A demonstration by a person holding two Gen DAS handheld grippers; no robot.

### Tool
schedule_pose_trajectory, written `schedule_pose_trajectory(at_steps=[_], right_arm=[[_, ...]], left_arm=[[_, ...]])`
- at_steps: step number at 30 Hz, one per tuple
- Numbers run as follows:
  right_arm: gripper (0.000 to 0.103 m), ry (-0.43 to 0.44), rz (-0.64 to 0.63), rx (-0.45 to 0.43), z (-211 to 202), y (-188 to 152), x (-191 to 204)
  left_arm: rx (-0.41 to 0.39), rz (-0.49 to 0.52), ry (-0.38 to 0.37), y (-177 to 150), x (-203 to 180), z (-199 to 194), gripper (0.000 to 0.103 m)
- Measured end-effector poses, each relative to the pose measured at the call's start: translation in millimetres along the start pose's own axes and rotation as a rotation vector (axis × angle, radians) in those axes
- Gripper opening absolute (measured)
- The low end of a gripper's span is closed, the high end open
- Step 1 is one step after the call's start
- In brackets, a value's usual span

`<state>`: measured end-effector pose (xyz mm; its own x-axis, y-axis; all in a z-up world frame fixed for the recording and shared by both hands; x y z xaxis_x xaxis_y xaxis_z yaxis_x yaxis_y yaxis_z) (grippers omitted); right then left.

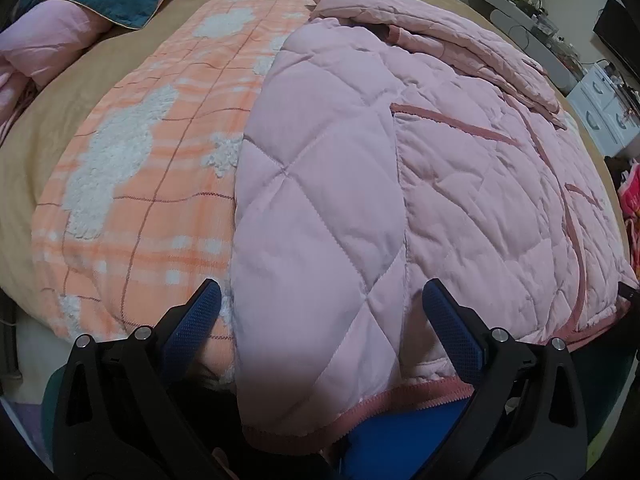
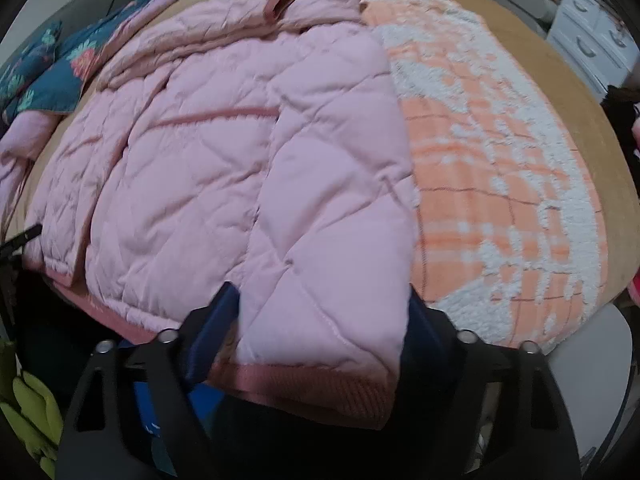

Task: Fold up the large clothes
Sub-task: 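Lower both tools onto the ribbed hem of the jacket, then grasp the ribbed hem with the right tool while the left tool grasps it too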

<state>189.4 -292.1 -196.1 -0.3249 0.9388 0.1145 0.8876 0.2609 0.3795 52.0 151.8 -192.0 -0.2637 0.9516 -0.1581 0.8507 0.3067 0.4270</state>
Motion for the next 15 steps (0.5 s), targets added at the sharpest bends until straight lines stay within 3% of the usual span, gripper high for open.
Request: schedule_pose_trajectory(at_steps=[7,12,15], right_arm=[[0.064,0.011,-0.062,-0.005,-3,-7,8],[0.039,0.048,-0.077,-0.047,-9,-5,13],[0.03,0.077,-0.071,-0.104,-17,1,17]], left_arm=[[0.008,-0.004,0.001,-4,3,-2,0.095],[0.02,-0.006,0.003,-5,4,2,0.095],[0.023,-0.004,-0.002,-6,3,3,0.095]])
Point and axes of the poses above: each gripper's, at about its wrist camera, not at the fingertips, and z roughly the way its jaws point, x to its left, y to its top, the point moved 10 cm from there along z, roughly the way its jaws point, and after that the axes turned 1 degree about -z, right-handed, at the moved point
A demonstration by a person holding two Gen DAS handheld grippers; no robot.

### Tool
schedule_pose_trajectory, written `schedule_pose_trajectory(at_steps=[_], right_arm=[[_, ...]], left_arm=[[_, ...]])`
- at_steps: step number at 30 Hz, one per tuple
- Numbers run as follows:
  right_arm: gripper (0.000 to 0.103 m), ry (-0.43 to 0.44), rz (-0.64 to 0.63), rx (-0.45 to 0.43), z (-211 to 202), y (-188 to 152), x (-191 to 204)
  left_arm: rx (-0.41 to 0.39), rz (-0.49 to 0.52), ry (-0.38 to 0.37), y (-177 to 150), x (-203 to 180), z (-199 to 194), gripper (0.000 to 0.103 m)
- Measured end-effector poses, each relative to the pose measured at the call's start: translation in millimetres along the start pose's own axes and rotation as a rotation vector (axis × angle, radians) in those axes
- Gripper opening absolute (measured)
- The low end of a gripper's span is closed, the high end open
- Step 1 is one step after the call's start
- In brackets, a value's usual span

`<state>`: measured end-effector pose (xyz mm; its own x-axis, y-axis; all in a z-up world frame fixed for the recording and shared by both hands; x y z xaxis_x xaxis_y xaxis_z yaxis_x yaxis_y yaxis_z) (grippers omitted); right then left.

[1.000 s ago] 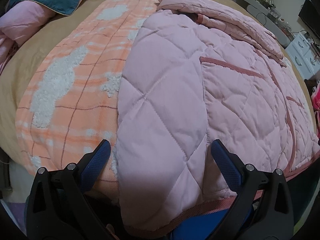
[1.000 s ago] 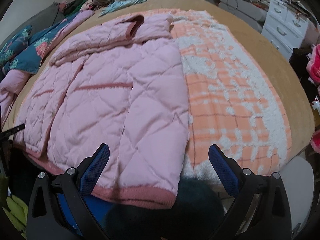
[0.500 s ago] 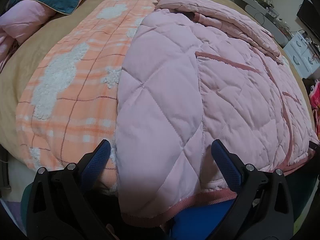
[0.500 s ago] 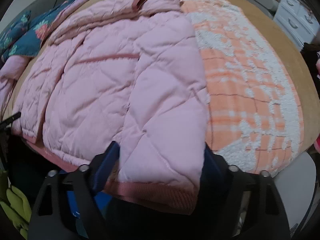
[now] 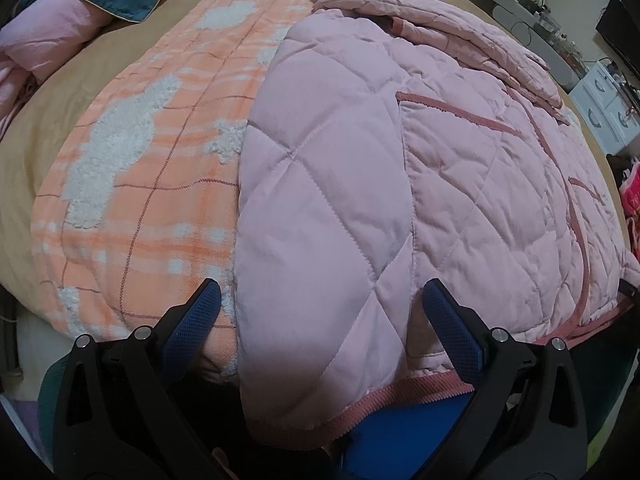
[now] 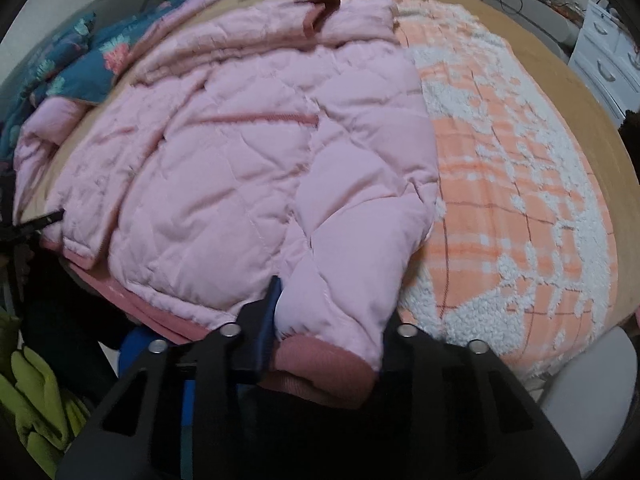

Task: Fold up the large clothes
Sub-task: 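Grasp the ribbed hem with the right tool while the left tool grasps it too, then lift the hem with both tools and carry it toward the collar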

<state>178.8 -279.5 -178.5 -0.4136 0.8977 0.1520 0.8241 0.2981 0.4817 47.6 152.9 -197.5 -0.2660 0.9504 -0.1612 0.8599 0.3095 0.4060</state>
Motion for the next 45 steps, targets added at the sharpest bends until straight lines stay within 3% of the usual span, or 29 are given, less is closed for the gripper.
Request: schedule_pose_trajectory(at_steps=[10,12,13,17,20,22,33,45], right_arm=[[0.02,0.099,0.045,-0.244,-48,49,16],[0.02,0.116,0.055,-0.28,-55,61,17],[0.02,0.12,0.055,-0.289,-57,64,19],[0.02,0.138,0.069,-0.326,-63,76,21],[0.02,0.148,0.085,-0.338,-62,79,20],[0.02,0.155,0.101,-0.344,-62,79,18],[0.018,0.178,0.149,-0.39,-68,87,13],[0.018,0.2,0.179,-0.451,-87,117,9]], left_arm=[[0.013,-0.001,-0.044,-1,-4,2,0.089],[0.012,0.0,-0.051,-1,-6,2,0.08],[0.007,0.003,-0.053,-2,-6,0,0.065],[-0.022,0.046,-0.048,-2,-15,-10,0.033],[-0.055,0.084,-0.026,1,-22,-17,0.017],[-0.084,0.115,-0.012,5,-28,-24,0.012],[-0.183,0.153,-0.019,28,-40,-46,0.008],[-0.302,0.141,-0.051,79,-55,-79,0.008]])
Point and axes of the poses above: each gripper's, at about its wrist camera, not at the fingertips, and z roughly the way its jaws point, x to its left, y to its top, the point moved 10 cm from there along z, roughly the way its jaws point, and after that the axes turned 1 degree about -z, right-handed, at the moved point
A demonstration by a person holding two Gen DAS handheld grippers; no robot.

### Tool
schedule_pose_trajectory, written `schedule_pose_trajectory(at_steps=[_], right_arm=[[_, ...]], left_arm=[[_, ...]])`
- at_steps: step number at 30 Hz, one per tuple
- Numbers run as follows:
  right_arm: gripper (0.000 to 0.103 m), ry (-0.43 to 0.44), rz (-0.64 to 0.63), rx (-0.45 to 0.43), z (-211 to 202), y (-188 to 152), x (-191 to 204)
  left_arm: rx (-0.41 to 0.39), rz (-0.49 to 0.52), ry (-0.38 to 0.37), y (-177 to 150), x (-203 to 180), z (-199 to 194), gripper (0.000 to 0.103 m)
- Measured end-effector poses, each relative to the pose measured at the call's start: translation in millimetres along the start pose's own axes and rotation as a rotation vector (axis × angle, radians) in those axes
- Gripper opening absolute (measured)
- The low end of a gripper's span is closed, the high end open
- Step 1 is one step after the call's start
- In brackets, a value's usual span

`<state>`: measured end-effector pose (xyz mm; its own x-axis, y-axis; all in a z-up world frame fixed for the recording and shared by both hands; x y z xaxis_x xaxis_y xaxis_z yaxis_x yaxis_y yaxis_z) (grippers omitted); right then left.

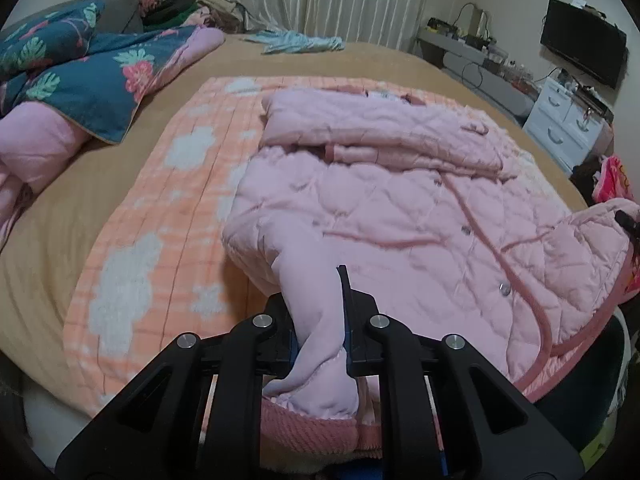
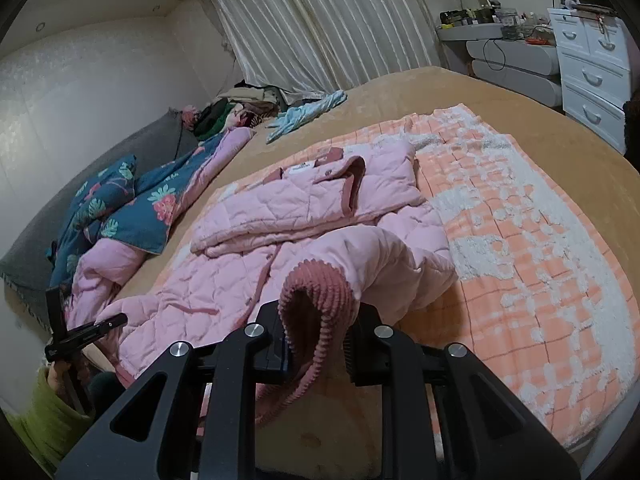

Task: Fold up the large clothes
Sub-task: 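Lift the hem with both tools and carry it toward the collar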

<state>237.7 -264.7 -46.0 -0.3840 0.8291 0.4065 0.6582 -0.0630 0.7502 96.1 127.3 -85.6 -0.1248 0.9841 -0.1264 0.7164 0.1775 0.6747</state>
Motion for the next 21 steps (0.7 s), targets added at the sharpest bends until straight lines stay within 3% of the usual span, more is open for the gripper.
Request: schedule_pose_trajectory(at_steps=[21], right_arm=[[0.018,0.015,0.057,-0.07,-8,44,-4]], left_arm=[[-0.095,-0.014,-0.036,72,-14,-9,0.008]])
Point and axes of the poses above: each gripper's, at about its wrist camera, not at the fingertips, and z roughly the way its jaws point, x to its left, y to its top, the point moved 10 cm from there along z, roughly the way its jaws point, and after that the axes turned 1 degree about -z, right-handed, at the moved point
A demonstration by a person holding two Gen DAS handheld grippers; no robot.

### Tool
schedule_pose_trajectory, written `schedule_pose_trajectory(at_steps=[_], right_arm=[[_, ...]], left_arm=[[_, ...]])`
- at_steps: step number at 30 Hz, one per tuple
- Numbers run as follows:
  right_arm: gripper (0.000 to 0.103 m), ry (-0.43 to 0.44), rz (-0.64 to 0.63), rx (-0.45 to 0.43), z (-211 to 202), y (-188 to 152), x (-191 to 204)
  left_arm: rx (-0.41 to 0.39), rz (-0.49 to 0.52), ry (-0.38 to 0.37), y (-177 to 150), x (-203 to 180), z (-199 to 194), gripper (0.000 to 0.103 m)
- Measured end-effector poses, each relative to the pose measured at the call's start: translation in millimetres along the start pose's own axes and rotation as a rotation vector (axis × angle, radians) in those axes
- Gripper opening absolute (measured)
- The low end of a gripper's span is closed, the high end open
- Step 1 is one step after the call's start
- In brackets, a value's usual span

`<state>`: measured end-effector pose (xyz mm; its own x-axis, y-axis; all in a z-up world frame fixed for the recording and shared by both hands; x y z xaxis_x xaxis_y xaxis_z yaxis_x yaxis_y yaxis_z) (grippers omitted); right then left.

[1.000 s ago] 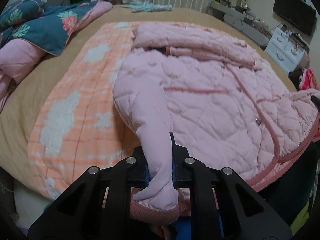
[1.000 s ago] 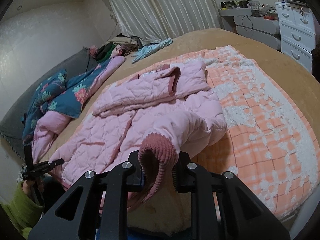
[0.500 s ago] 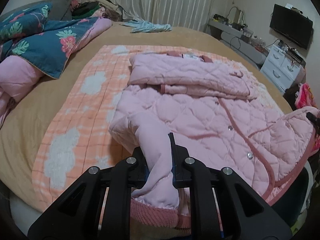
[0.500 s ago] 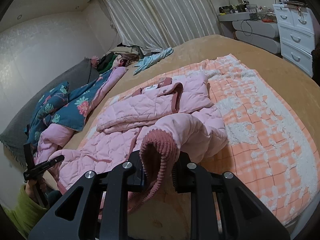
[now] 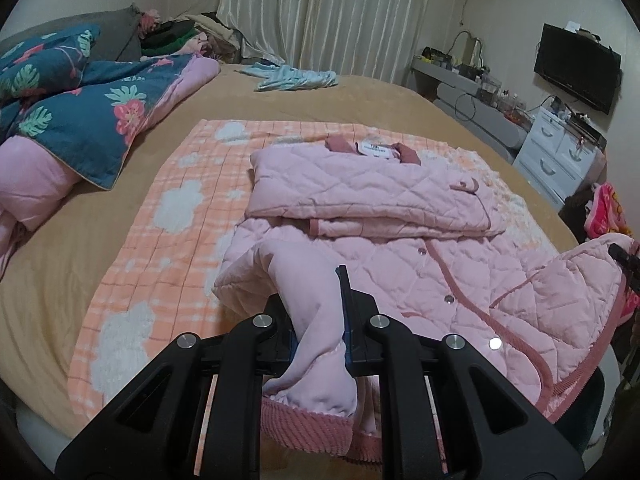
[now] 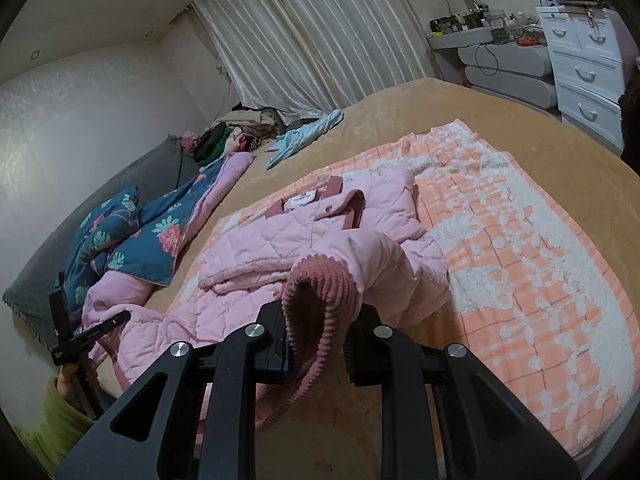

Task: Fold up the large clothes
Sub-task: 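Lift the hem with both tools and carry it toward the collar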

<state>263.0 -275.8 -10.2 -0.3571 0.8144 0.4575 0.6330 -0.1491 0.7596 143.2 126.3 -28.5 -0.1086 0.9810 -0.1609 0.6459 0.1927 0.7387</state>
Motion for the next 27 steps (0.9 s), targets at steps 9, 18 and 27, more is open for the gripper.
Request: schedule_pose_trajectory(at_steps=[9,18,27], right_arm=[[0.018,0.005,0.012,-0.027,3,22,2],[0.018,0.001,0.028,-0.029,15,44,1],[0.018,0.004,0.048,-0.02,34,74,-3]], left_arm=[[-0.022,-0.025,-0.01,25,0,0,0.008],[-0.046,-0.043,-0.006,54,-4,8,0.008],[-0.058,-0.034,0.021,85,-7,19,0.008]])
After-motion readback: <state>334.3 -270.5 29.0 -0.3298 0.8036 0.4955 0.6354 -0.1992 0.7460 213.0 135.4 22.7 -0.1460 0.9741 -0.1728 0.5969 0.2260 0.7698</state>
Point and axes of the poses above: each gripper's, at about its wrist camera, not at the fingertips, and z roughly the way its jaws point, x to its left, y to its top, the point moved 10 cm from there along z, roughly the way its jaws point, and after that the axes turned 1 degree about -z, right-handed, at the moved point
